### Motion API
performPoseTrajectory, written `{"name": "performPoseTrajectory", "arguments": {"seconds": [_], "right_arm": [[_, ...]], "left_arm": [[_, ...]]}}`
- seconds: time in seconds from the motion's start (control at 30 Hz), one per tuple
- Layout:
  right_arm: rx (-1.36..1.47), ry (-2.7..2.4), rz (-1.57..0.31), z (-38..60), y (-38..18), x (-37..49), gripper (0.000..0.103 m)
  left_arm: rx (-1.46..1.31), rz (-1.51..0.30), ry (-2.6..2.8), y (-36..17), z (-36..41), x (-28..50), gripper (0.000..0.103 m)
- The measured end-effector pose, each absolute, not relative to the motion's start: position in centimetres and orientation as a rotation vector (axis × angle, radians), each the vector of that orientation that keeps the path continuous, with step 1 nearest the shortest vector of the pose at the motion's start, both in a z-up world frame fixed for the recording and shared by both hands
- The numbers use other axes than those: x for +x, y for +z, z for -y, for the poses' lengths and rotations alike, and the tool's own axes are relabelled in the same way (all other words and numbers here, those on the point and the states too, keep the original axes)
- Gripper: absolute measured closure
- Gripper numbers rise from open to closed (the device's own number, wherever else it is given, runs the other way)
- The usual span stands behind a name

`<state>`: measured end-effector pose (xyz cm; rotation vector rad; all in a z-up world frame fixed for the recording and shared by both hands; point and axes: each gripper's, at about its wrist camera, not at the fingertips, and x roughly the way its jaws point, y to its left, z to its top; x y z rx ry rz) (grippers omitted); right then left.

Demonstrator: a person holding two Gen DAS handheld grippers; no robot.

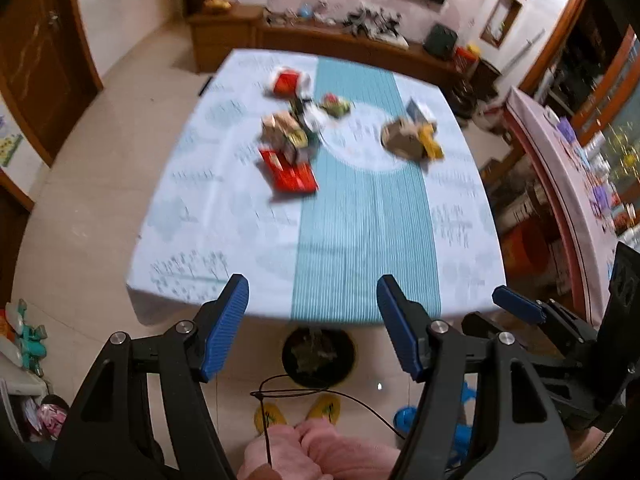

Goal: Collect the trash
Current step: 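Move both tools back over the table toward the red snack bag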

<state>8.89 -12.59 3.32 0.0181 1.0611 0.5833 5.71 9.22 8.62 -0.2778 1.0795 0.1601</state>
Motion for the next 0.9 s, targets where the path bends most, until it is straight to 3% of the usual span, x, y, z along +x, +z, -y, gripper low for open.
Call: {"name": "performPoseTrajectory", "arguments": {"seconds": [0.37, 0.67, 0.9], "right_arm": [[0.001, 0.631, -0.965, 10.0, 7.4, 13.8, 0.036], [0.019, 0.605, -0.996, 6.4, 6.0, 19.5, 0.039], [0.042, 0.520, -1.085, 2.3, 2.1, 26.5, 0.043]], "left_arm": [[-0.371, -1.102, 0.159, 7.9, -11.2, 9.1, 0.039], [-0.486, -1.229, 0.080, 0.2, -16.3, 16.0, 0.039], [-0.553, -1.331, 0.028, -7.0, -20.3, 23.3, 0.047]]}}
